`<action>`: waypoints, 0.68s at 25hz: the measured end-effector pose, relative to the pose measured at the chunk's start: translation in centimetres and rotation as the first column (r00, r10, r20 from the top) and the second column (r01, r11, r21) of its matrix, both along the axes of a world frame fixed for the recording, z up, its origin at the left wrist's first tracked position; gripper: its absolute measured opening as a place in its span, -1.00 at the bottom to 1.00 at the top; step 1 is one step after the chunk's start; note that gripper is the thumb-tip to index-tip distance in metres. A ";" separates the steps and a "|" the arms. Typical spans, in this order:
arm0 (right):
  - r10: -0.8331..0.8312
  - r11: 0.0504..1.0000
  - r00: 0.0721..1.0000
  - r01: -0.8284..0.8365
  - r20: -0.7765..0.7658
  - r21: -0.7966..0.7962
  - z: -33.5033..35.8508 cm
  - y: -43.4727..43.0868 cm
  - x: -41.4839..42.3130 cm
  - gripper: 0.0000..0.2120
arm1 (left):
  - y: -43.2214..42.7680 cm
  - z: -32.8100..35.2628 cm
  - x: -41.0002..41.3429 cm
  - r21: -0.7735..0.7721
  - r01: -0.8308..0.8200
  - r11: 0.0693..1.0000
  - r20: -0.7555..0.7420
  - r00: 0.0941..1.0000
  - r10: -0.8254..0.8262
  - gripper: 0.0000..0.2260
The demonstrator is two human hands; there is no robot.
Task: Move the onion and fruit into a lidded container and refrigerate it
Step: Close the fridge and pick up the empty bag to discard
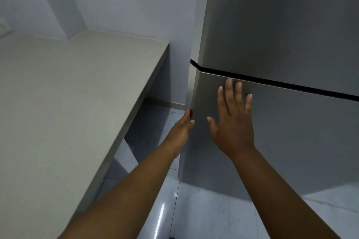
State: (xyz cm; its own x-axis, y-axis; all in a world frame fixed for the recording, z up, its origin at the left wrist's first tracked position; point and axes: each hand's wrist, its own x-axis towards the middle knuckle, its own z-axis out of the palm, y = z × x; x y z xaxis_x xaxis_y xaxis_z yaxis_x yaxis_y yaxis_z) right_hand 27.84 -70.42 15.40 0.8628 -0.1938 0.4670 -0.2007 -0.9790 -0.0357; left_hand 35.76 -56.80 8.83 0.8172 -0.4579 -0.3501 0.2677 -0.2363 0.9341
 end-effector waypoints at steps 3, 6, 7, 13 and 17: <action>0.045 0.996 0.999 -0.047 0.028 0.081 -0.1 0.5 -0.2 -0.22 | 1.1 -0.4 -1.3 0.018 -0.010 1.000 0.052 0.999 0.009 -0.49; 0.202 0.947 0.978 -0.209 0.053 0.246 -1.6 3.3 -0.8 -0.30 | 4.9 -1.3 -3.6 0.020 -0.086 0.996 0.141 0.987 0.082 -0.44; 0.264 0.909 0.964 -0.259 0.030 0.325 -2.6 4.9 -1.3 -0.31 | 6.9 -1.7 -4.7 0.023 -0.116 0.993 0.163 0.980 0.111 -0.45; 0.669 0.649 0.692 -0.365 -0.272 0.668 -9.0 19.1 -5.5 -0.34 | 24.5 -5.2 -15.0 0.183 -0.519 0.835 0.195 0.851 0.487 -0.52; 0.866 0.472 0.383 -0.413 -0.322 0.779 -10.1 31.2 -8.1 -0.40 | 37.0 -6.0 -23.0 0.277 -0.786 0.552 0.249 0.614 0.749 -0.52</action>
State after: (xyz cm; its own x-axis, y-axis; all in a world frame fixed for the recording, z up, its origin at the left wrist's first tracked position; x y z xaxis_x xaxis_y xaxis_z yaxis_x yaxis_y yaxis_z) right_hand 19.72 -39.22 5.32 0.7965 0.5782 -0.1770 0.2981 -0.6301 -0.7170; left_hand 12.77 -19.85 2.88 0.8371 0.4876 -0.2479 0.4156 -0.2722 0.8679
